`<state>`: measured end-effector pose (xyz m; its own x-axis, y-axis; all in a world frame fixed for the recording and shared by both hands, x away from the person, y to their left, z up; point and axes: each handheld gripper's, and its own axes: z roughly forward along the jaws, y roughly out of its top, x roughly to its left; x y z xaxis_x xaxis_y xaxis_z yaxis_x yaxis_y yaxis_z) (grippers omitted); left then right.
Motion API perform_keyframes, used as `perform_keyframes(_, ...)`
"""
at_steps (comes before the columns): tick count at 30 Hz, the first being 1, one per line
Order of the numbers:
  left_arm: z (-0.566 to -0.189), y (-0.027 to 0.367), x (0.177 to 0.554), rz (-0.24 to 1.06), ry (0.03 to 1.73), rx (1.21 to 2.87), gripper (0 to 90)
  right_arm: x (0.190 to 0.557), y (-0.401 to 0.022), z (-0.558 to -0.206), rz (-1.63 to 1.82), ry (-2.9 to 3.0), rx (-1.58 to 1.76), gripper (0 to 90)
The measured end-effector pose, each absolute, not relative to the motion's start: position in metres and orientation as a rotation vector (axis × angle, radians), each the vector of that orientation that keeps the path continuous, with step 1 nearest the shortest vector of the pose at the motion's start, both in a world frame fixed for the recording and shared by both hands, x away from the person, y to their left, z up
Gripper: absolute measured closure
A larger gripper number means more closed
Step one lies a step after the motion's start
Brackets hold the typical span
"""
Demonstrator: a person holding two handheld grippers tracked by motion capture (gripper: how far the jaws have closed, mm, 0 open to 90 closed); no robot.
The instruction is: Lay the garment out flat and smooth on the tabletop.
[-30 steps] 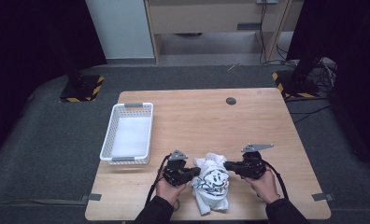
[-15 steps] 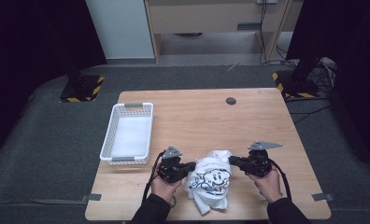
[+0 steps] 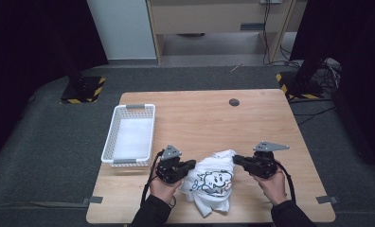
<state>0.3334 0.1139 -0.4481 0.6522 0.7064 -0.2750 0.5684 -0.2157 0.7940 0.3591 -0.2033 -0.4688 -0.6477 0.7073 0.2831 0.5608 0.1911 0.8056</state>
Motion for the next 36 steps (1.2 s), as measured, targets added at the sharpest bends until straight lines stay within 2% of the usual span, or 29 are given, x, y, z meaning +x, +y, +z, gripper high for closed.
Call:
perform_keyframes(7,-0.435,0.115,0.336,0.226,0.987,1.878,88.8,0.365,-0.206,-0.452,1.493,2.243,1.213,85.1)
perform_keyframes(17,-0.395,0.106,0.357,0.419,0.941,1.847,88.8,0.378,-0.202,-0.429,1.568,2.085,1.195,85.1)
perform_keyframes(20,-0.376,0.101,0.371,0.509,0.931,1.834,88.7,0.389,-0.198,-0.412,1.595,1.963,1.198,85.1)
perform_keyframes(31,-0.348,0.101,0.412,0.648,0.975,1.738,88.6,0.43,-0.166,-0.376,1.505,1.751,1.166,84.9)
perform_keyframes(32,-0.348,0.102,0.423,0.662,1.0,1.705,86.6,0.439,-0.161,-0.372,1.464,1.7,1.171,79.6)
perform_keyframes(33,-0.348,0.102,0.423,0.662,1.0,1.705,78.5,0.439,-0.161,-0.372,1.464,1.7,1.171,79.6)
perform_keyframes(34,-0.352,0.105,0.434,0.609,1.072,1.672,73.3,0.448,-0.157,-0.371,1.405,1.641,1.196,63.7)
perform_keyframes(35,-0.352,0.105,0.434,0.609,1.072,1.672,71.9,0.448,-0.157,-0.371,1.405,1.641,1.196,63.7)
perform_keyframes(36,-0.355,0.107,0.438,0.575,1.104,1.664,71.9,0.453,-0.156,-0.373,1.374,1.631,1.214,58.9)
